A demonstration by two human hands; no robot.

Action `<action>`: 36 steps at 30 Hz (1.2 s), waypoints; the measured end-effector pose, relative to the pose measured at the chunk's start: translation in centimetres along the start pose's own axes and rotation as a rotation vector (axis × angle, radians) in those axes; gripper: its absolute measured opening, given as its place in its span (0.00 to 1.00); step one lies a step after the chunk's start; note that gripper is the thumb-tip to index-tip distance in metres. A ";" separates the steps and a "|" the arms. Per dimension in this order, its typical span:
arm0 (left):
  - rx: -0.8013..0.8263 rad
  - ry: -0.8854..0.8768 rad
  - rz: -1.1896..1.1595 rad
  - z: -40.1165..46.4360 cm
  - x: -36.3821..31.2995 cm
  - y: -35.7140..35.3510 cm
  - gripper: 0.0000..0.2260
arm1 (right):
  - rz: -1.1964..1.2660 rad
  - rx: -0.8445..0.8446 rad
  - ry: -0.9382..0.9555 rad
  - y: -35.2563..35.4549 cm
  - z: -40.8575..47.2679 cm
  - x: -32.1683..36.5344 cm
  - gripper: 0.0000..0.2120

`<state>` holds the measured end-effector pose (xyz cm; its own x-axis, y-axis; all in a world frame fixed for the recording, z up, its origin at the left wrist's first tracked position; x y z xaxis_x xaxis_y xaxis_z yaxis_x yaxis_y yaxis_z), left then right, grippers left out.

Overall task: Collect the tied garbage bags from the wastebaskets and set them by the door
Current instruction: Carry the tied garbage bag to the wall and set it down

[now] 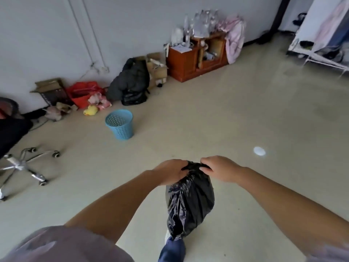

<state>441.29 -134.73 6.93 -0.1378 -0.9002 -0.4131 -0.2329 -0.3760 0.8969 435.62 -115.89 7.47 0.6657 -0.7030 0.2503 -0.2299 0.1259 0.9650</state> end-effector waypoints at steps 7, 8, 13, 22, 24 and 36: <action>0.092 -0.296 0.103 19.0 -1.5 4.9 0.09 | 0.052 -0.128 -0.282 4.8 6.1 -12.1 0.12; 0.109 -0.324 0.112 21.5 -1.9 5.3 0.09 | 0.070 -0.145 -0.314 5.4 6.7 -13.8 0.12; 0.168 -0.434 0.169 33.6 -4.3 5.3 0.09 | 0.101 -0.171 -0.430 6.9 10.1 -23.1 0.10; 0.179 -0.438 0.163 57.2 -10.8 4.6 0.09 | 0.114 -0.192 -0.482 11.1 16.8 -44.4 0.13; 0.177 -0.439 0.141 62.1 -12.8 5.1 0.09 | 0.113 -0.192 -0.475 12.8 18.3 -49.4 0.13; 0.181 -0.430 0.100 92.5 -17.0 6.0 0.10 | 0.162 -0.160 -0.493 19.9 31.7 -75.7 0.17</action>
<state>353.19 -101.39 4.76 -0.5449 -0.7433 -0.3881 -0.3567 -0.2133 0.9095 358.12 -82.31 5.30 0.2098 -0.9059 0.3679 -0.1653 0.3380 0.9265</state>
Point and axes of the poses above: each hand's wrist, its own z-axis towards the middle knuckle, its own y-axis out of the back of the hand, x = y × z, the point moved 1 cm from there along z, towards the middle knuckle, and after that the axes turned 10 degrees about -x, right-handed, at the moved point
